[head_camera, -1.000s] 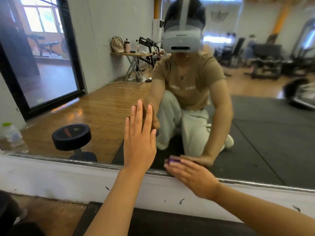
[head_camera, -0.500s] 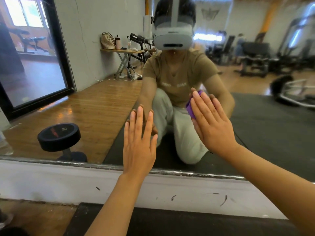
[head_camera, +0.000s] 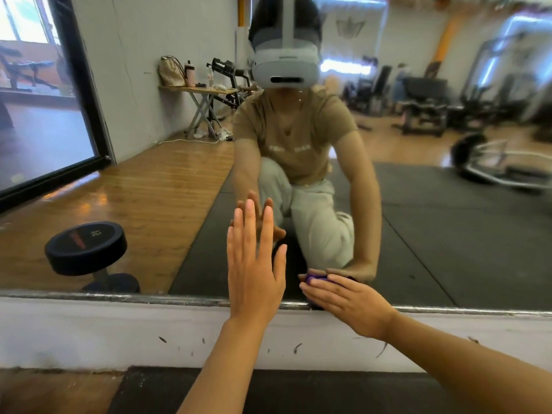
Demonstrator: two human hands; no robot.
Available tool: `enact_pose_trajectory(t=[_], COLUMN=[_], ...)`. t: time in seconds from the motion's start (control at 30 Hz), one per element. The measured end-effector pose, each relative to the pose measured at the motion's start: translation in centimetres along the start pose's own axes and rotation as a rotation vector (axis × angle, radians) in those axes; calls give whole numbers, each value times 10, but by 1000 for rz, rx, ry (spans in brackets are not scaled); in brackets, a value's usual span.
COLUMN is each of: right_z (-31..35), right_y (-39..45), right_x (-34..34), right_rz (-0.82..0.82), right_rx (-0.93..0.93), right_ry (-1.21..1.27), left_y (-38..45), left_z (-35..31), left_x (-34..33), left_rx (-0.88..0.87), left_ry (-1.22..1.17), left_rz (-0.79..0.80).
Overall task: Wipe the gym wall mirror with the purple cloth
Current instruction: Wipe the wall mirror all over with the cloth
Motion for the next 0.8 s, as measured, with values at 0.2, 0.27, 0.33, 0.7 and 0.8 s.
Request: enact_pose_trajectory(t=[0.2,0.27,0.33,0.7,0.8], right_z=[-71,-94,-98,27,24], right_y=[5,9,11,-3,-4], right_x=[48,64,69,-14,-16], right_rz=[-247,-350,-391,-141,-127], right_rx=[-352,-476,-575,-580,-516], right_ry=[151,196,272,386,381], left_y=[-6,-8,-6,0,-2], left_z=[-17,-16,-14,-9,-9], left_x=[-24,-29,-31,-39,-38], left_rx=[-66,-73,-69,-127,-110], left_ry=[-32,-27,-20,44,47], left_rz=[39,53,50,51,50])
Point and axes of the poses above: each hand's wrist, its own y-axis towards the middle knuckle, its own x-axis out of the back of the hand, z = x × y, the point moved 6 cm from there along y, towards the middle knuckle, and after that the axes turned 15 degrees about z, right-handed, at the moved point
